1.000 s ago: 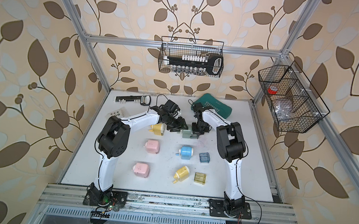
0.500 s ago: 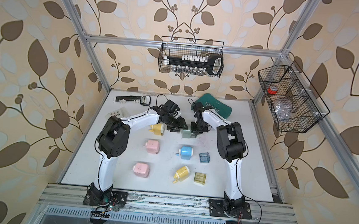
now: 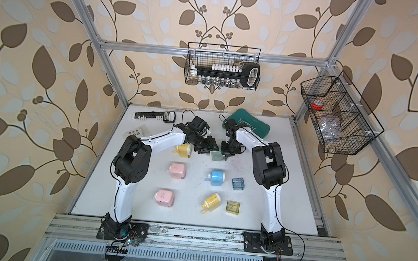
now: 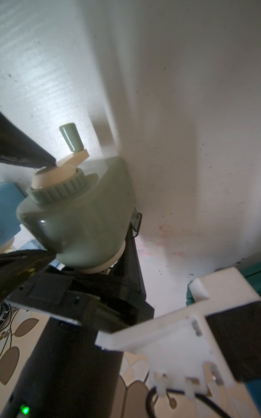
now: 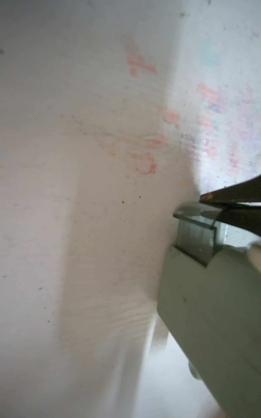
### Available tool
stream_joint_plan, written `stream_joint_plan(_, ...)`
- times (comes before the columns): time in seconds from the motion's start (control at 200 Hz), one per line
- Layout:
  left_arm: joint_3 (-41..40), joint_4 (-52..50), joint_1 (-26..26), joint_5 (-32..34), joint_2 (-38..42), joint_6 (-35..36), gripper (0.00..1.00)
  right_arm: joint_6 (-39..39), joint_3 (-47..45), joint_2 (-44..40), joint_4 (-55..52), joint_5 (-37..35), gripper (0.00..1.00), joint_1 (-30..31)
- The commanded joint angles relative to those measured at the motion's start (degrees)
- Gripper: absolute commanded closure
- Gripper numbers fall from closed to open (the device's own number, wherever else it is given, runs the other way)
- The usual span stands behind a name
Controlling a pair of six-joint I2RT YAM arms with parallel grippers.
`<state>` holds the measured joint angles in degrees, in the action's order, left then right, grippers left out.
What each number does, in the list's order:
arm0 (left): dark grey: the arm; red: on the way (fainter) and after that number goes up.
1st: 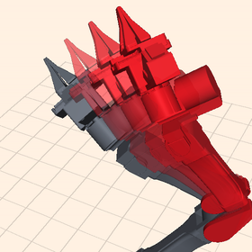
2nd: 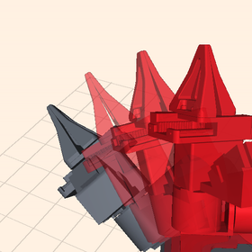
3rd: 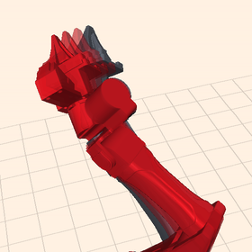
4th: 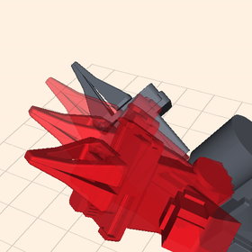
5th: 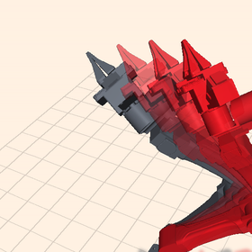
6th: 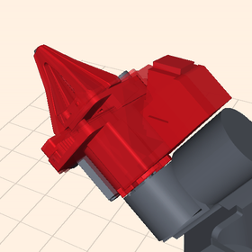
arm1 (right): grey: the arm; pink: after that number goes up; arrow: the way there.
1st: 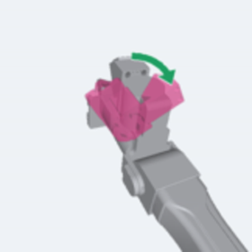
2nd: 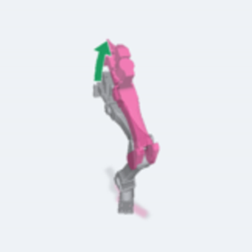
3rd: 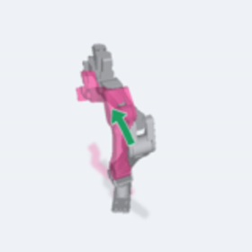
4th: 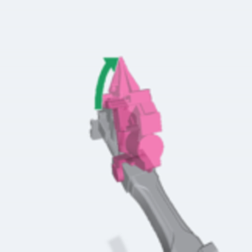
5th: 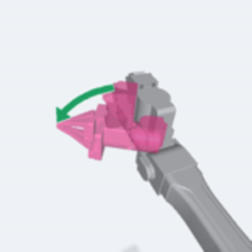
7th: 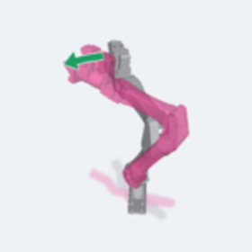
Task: Put the tray back into the pencil sharpener
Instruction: Close the container of the pencil sharpener.
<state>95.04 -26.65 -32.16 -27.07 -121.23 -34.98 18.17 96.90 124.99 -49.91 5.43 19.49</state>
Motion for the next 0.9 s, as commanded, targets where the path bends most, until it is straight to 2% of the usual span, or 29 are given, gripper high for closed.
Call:
stream_joint_plan(0.0, -1.8, -0.9, 0.3, 2.9, -1.7, -0.6, 0.42, 0.2, -0.8, -2.9, 0.1, 2.5, 1.00, 0.3)
stream_joint_plan(0.42, -2.1, -0.9, 0.3, 3.2, -1.6, -0.7, 0.42, -0.3, -0.8, -5.8, -1.5, 1.6, 0.85, -0.3)
stream_joint_plan(0.675, -2.1, -1.0, 0.3, 3.3, -1.4, -0.8, 0.42, 0.0, -1.9, -9.2, -1.7, 2.6, 0.84, -1.4)
stream_joint_plan(0.895, -2.1, -1.0, 0.3, 3.2, -1.3, -0.8, 0.42, 1.0, -6.5, -14.3, 0.4, 8.0, 0.86, -7.5)
